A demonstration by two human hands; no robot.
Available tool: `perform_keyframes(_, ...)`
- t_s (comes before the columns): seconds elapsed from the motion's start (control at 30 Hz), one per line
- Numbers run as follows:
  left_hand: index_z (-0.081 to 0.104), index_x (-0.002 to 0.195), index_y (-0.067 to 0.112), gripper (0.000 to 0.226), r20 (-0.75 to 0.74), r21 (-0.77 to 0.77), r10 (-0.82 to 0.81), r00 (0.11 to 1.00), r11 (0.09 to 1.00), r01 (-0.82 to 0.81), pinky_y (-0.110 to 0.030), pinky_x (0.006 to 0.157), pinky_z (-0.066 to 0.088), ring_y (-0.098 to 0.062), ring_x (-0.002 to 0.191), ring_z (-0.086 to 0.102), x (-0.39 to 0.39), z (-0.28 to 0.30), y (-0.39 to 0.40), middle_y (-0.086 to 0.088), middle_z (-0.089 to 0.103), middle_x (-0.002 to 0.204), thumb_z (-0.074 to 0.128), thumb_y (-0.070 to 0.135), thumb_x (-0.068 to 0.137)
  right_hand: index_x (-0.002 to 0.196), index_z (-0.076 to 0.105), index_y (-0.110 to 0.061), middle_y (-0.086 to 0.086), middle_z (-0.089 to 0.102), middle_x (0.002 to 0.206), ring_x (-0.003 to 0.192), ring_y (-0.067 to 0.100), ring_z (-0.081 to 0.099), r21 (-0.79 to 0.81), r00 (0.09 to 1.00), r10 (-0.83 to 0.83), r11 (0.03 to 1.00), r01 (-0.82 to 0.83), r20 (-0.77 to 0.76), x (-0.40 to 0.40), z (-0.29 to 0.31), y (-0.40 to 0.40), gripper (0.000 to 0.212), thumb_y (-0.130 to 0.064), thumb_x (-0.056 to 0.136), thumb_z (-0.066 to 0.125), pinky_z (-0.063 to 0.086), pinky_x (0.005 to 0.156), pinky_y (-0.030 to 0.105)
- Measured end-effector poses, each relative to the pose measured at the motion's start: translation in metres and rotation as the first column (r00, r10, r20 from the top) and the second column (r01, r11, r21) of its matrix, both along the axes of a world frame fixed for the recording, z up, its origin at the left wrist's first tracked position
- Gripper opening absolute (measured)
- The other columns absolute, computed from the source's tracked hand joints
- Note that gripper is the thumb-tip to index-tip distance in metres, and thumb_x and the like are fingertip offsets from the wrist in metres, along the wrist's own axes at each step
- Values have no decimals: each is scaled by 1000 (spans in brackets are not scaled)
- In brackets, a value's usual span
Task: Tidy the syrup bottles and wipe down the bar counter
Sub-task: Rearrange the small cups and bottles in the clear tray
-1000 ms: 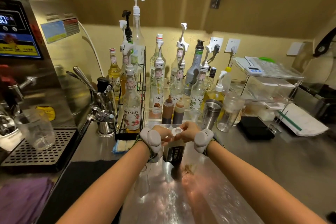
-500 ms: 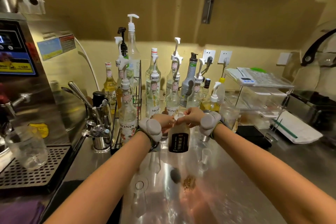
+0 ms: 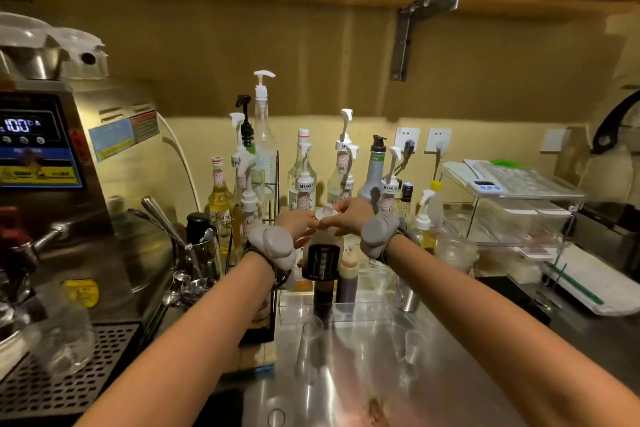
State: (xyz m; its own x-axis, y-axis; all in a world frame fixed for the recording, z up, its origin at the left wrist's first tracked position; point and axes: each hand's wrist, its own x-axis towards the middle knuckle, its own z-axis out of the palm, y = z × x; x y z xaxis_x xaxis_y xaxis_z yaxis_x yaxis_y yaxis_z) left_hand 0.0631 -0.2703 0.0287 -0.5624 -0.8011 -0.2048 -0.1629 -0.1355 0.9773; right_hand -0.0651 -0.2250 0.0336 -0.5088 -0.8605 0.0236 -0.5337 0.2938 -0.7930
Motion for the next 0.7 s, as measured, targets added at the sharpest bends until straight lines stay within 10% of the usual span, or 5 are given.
perform_keyframes(0.27,55,133,6,42,154,-111,53,987,993,-36,-23,66,42,-20,98,44,5,-23,-32,-17,52,138,48,1,92,69,59,-11,10,60,85,81,21,58,48,1000,-2,999,2,-3,22,-20,-27,26,-25,69,81,54,86,40)
perform_keyframes(0.7,67,104,5,33,232,-5,39,972,999,-38,-19,58,36,-20,92,48,-1,-72,-58,-14,57,100,40,-10,91,75,52,-11,20,70,101,80,22,60,199,996,-12,980,28,-85,25,-68,-61,38,-27,62,84,56,81,42)
